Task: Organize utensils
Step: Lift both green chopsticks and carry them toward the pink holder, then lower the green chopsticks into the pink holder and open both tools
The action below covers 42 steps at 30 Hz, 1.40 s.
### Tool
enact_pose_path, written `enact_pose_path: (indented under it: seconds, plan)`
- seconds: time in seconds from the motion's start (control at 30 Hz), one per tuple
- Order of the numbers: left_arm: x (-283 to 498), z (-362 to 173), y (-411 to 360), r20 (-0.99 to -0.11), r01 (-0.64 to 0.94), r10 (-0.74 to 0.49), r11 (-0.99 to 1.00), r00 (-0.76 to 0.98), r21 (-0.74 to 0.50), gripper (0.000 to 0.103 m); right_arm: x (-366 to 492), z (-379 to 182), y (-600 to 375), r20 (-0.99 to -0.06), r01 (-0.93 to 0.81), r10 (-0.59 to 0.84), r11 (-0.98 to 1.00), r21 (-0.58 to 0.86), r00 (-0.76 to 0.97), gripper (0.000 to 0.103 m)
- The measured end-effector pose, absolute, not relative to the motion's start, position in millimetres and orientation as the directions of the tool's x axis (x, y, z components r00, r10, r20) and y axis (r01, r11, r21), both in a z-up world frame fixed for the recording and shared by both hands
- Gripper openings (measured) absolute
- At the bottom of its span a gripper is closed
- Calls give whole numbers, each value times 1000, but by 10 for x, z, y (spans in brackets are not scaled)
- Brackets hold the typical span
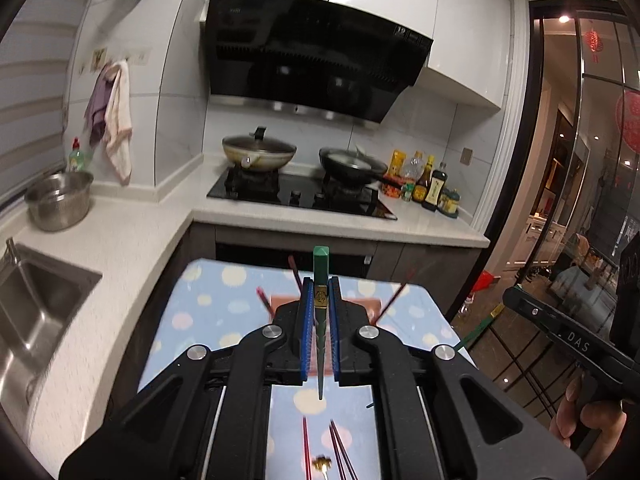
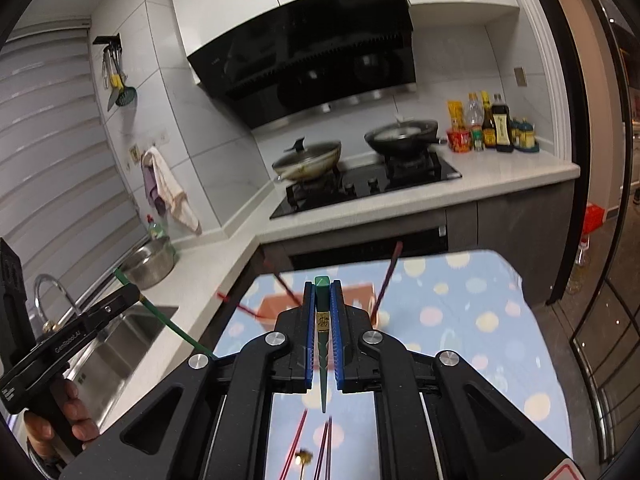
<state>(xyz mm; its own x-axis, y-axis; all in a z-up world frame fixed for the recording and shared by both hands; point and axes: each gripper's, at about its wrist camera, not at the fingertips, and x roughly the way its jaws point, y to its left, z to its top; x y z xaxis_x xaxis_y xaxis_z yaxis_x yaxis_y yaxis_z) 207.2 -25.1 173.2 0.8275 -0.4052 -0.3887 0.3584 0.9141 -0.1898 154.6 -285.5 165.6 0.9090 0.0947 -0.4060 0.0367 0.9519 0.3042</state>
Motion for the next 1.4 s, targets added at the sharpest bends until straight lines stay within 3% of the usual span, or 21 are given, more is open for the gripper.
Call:
enact_pose_path:
  seconds: [0.23,0.4,0.8,1.03,1.1,1.17,1.4]
  plan:
    - [2484,2035,-348,-319,360,-390,920,864,-153,7,2007,1962,-2925,-333,44,66,949,311,941,9]
    - [2762,2026,-437,-314,352,-372,928,873,-120,7,2330,1993,-2901,-320,42,64,949,313,945,9]
    - [3332,1483,-509,-440,326,-362,932,822,-157,7,2883,1385,-2830,-469,83,62,956,283,881,9]
    - [3359,1310,-498,-474,311,-351,936,808,-164,8,2892,1223,-2805,-493,99,47,959,266,869,9]
    - [3354,1309,-489,-475,303,-344,939,810,-163,13,2867,1221,-2814,-490,105,42,958,269,871,11]
    - [3330,1309,-478,-474,288,-333,943,815,-166,31,2819,1232,-2826,-484,106,43,955,276,874,17]
    - [3164,1351,-401,-466,277,-329,944,821,-178,33,2625,1288,-2811,-476,97,45,958,269,879,19]
